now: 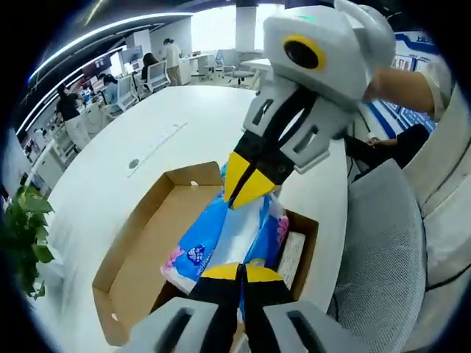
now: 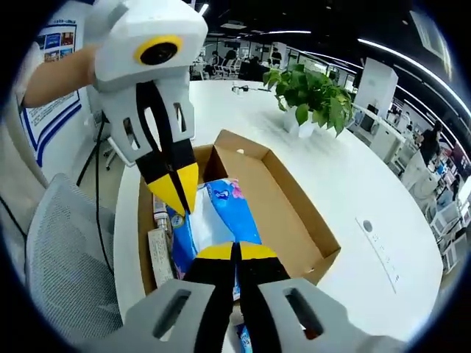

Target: Operate the shoe box by opening the lid, removing the specified soft item, and placing it in the target area until the item is outside and the box remains undamaged.

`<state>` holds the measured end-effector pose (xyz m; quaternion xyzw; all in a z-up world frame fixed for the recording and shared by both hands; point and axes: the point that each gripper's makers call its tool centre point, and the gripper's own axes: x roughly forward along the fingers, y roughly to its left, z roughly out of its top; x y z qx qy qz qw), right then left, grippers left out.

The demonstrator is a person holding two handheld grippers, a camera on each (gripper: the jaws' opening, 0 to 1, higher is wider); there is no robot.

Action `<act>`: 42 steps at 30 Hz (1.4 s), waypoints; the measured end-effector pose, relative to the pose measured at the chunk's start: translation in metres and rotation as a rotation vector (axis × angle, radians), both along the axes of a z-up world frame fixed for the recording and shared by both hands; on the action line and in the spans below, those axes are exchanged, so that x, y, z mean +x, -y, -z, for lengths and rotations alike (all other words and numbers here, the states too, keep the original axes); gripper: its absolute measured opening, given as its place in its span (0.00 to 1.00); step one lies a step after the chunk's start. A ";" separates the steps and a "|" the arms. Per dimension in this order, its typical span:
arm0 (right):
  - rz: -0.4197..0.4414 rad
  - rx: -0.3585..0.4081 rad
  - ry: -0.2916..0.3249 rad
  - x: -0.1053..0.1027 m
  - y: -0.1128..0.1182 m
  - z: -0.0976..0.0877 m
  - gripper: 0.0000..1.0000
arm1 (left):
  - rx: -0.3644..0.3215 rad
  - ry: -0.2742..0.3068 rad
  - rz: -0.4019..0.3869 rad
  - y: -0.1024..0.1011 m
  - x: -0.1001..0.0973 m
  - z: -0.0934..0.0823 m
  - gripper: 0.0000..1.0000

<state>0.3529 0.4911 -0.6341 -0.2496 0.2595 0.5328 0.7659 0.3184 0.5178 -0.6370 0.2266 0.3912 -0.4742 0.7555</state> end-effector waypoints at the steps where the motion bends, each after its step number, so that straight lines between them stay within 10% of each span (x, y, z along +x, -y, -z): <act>1: 0.000 0.002 0.005 0.000 0.002 -0.004 0.00 | -0.006 0.003 -0.001 0.002 0.000 -0.004 0.00; 18: 0.035 0.030 0.023 0.002 0.049 -0.037 0.00 | -0.049 0.052 0.042 0.049 0.006 -0.040 0.00; 42: 0.084 -0.004 0.013 0.008 0.130 -0.039 0.00 | -0.093 0.043 0.125 0.129 0.016 -0.041 0.00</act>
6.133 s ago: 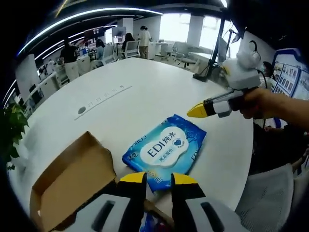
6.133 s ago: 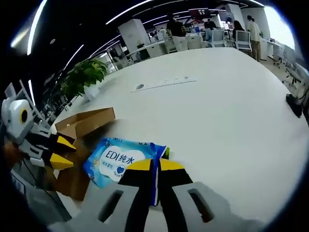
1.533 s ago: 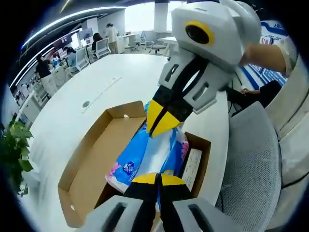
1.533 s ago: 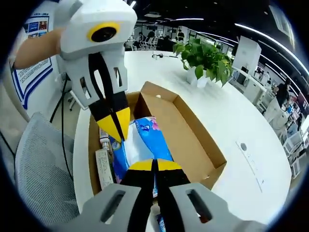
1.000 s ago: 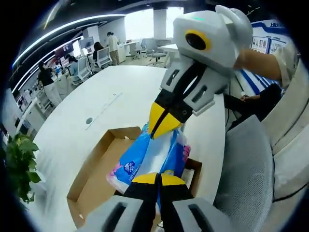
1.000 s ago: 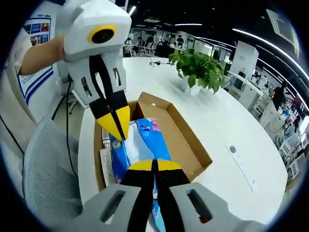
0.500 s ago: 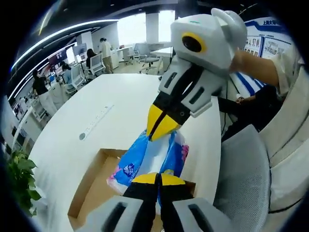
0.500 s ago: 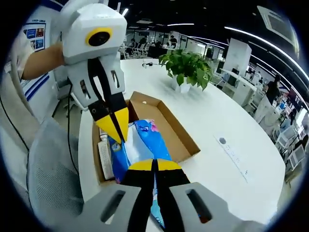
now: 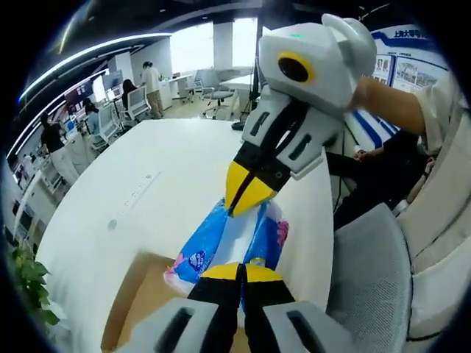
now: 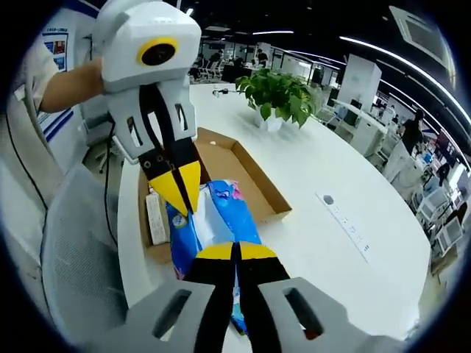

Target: Operate the shoe box by opening the lid, removing the specified soft item, and placing it in the target area until the item is outside and the box remains undamaged.

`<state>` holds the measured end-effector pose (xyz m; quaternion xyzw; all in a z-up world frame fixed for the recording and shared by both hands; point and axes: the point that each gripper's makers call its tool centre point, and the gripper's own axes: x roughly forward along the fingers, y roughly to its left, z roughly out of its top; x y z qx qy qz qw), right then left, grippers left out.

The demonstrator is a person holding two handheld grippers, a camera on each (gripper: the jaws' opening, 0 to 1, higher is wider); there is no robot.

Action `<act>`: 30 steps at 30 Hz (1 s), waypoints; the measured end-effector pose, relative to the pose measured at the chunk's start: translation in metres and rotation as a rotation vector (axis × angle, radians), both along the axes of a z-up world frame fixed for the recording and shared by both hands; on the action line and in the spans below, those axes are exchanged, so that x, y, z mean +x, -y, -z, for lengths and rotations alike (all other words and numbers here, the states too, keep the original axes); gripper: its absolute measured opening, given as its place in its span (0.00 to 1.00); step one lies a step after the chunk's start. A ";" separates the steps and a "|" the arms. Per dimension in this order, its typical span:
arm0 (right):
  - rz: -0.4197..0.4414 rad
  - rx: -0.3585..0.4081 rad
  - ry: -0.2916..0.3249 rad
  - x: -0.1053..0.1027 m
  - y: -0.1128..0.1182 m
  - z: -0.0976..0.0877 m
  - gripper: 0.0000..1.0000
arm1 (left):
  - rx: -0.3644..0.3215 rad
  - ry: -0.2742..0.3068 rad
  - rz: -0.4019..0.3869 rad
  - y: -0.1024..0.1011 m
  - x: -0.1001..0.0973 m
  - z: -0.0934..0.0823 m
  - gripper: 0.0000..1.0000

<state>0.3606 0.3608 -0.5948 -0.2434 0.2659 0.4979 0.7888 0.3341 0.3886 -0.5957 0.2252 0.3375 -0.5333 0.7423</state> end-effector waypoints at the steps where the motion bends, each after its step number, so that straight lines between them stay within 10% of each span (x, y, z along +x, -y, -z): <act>1: 0.001 -0.001 -0.001 0.001 0.003 0.000 0.00 | -0.001 0.000 0.003 0.003 0.000 0.000 0.00; 30: 0.015 -0.057 -0.047 0.020 0.095 0.028 0.00 | -0.013 -0.062 0.106 0.098 0.013 0.027 0.00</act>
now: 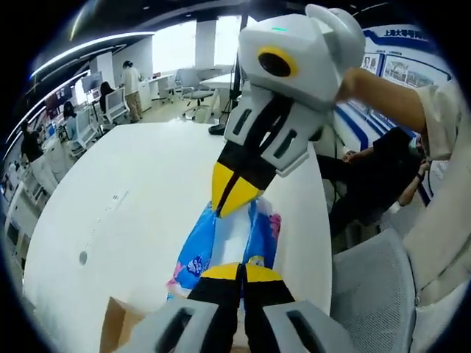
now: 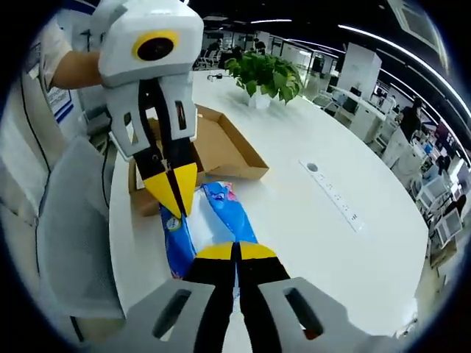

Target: Operate the shoe box by opening the lid, removing the specified soft item, and placing it in the target area until the item is outside and the box remains undamaged.

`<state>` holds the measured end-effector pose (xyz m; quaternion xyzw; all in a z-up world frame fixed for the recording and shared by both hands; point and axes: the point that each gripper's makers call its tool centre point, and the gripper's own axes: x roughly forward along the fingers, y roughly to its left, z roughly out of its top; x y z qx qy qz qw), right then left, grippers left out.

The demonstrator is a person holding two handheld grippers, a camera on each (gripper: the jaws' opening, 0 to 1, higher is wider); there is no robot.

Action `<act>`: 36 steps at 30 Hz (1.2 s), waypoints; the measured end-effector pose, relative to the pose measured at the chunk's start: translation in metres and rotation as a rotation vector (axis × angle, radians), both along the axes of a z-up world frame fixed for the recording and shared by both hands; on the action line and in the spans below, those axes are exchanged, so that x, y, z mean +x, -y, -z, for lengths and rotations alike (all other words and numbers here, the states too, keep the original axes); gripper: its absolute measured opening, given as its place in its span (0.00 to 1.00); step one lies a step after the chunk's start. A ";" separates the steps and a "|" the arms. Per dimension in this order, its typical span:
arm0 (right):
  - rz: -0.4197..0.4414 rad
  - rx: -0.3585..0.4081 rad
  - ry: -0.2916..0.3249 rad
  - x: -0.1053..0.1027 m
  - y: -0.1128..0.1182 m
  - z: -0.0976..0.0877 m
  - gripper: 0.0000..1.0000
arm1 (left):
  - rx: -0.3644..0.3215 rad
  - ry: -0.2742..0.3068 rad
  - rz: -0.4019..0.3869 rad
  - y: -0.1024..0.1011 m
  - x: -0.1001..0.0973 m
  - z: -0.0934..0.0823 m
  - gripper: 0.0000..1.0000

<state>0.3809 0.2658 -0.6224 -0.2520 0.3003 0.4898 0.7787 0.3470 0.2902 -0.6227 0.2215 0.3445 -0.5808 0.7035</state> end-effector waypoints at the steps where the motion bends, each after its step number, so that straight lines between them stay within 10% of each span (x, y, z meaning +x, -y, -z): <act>1: 0.000 -0.001 0.002 0.001 0.002 0.001 0.00 | -0.001 -0.002 0.002 0.003 0.000 0.001 0.00; 36: 0.034 -0.089 -0.014 0.022 0.099 0.035 0.00 | -0.035 -0.089 0.089 0.107 0.015 0.035 0.00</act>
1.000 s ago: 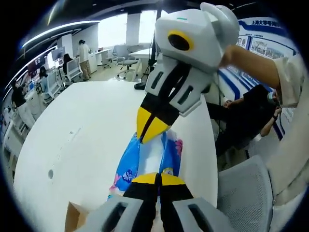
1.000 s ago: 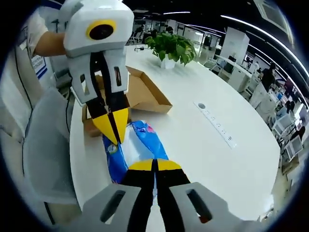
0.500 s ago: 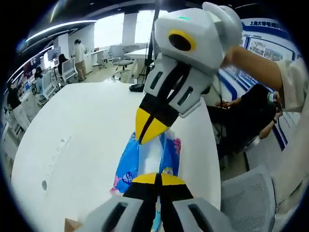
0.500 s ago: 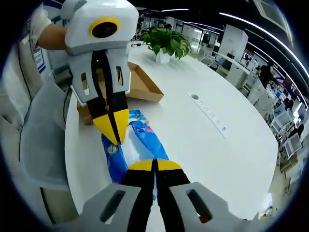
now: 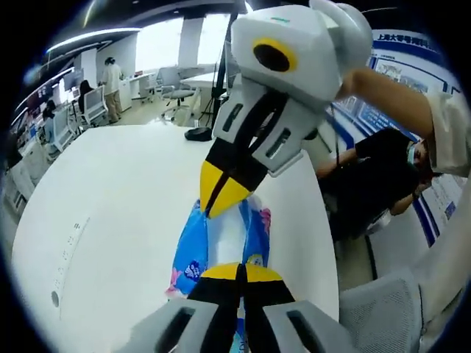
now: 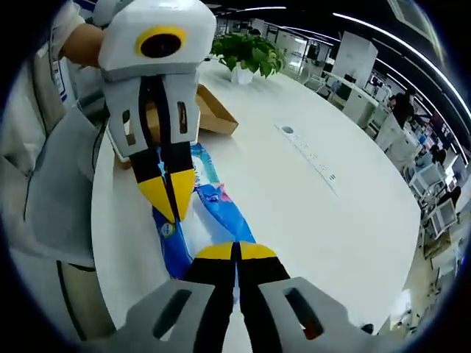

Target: Operate the shoe box by opening the lid, removing the specified soft item, and placing it in the target area until the item is outside and the box remains undamaged.

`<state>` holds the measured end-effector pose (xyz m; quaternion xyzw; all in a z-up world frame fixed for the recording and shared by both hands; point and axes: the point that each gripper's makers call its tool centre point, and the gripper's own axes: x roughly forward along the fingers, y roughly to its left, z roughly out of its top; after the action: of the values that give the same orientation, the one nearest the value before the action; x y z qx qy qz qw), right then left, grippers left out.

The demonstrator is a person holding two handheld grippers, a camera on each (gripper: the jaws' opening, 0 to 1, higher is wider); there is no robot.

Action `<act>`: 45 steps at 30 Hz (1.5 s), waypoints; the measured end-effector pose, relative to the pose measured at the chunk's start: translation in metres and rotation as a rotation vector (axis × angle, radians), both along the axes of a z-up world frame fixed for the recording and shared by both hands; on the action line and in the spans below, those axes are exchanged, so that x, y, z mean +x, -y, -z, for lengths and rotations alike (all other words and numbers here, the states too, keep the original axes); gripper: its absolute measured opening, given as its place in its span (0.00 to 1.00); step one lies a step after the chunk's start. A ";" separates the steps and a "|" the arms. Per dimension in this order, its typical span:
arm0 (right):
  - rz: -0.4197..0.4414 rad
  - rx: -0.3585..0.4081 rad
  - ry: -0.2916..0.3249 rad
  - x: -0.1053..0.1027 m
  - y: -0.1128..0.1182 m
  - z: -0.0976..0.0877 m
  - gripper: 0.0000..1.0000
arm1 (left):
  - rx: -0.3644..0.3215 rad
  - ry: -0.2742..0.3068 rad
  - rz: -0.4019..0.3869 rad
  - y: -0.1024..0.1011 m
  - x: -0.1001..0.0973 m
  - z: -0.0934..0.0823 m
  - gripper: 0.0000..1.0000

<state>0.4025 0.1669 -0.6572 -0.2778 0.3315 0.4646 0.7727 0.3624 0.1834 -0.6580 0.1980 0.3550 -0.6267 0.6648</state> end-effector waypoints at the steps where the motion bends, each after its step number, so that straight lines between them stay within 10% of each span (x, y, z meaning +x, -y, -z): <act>1: 0.003 -0.001 -0.002 0.001 0.003 0.002 0.00 | -0.001 -0.005 0.001 0.004 0.000 0.001 0.00; 29: 0.040 -0.073 -0.037 0.008 0.032 0.067 0.00 | 0.057 -0.080 -0.021 0.028 0.003 0.065 0.00; 45: 0.036 -0.088 -0.026 0.013 0.028 0.073 0.00 | 0.060 -0.114 -0.057 0.023 0.004 0.076 0.00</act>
<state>0.4155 0.1387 -0.7302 -0.2994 0.3668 0.4390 0.7636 0.3659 0.1601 -0.7336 0.1714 0.4165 -0.6067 0.6550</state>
